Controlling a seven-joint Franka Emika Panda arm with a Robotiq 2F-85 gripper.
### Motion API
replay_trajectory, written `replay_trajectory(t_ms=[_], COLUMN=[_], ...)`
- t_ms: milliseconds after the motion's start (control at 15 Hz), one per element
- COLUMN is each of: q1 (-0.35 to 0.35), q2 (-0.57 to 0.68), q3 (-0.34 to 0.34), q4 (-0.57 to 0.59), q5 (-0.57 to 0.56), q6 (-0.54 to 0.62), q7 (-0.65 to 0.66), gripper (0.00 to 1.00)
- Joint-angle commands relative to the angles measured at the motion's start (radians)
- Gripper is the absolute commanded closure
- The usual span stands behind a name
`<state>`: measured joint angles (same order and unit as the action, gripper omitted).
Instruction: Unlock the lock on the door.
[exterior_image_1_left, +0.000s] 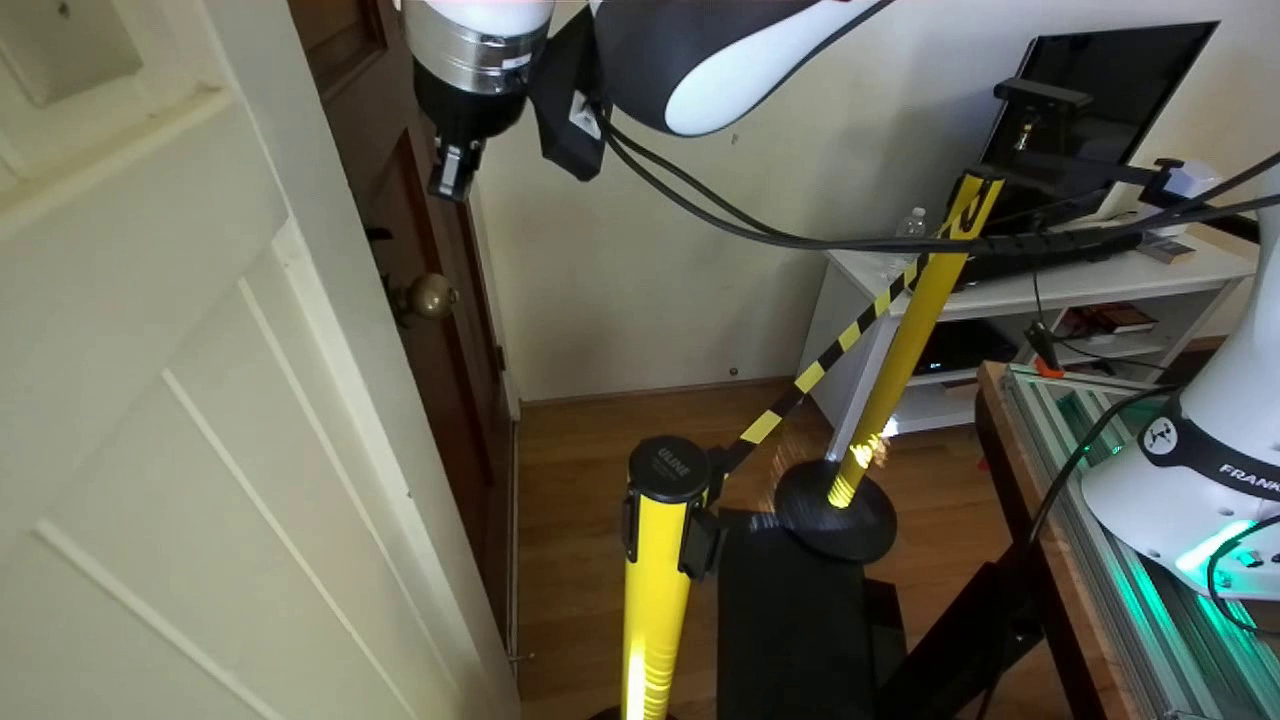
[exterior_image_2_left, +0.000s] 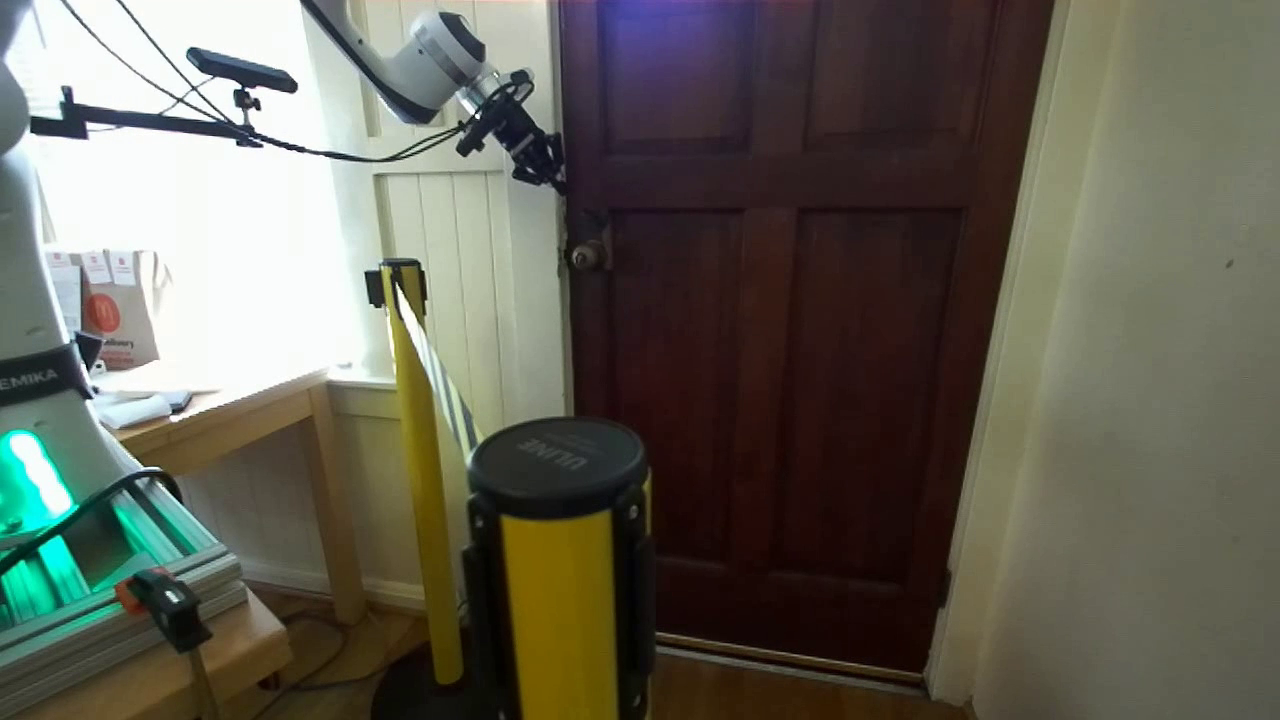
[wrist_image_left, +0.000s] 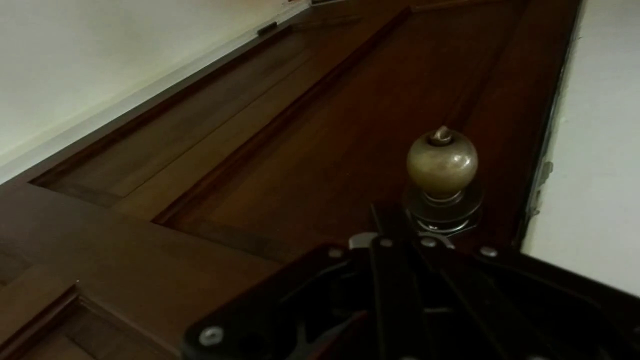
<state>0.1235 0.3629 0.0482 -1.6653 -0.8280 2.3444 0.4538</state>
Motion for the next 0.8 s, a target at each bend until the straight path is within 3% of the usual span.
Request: replay_trajectory(t_ms=[0,333,733], q1=[0.034,0.076,0.084], q2=[0.026,0.116,0.172], q3=[-0.036,-0.071,-0.092], q4=[0.019,0.041,0.061], q5=[-0.032,-0.171,-0.350], q6=[-0.002,0.019,0.139], q7=[0.002,0.014,0.073], gripper=[1.00,1.00,1.00])
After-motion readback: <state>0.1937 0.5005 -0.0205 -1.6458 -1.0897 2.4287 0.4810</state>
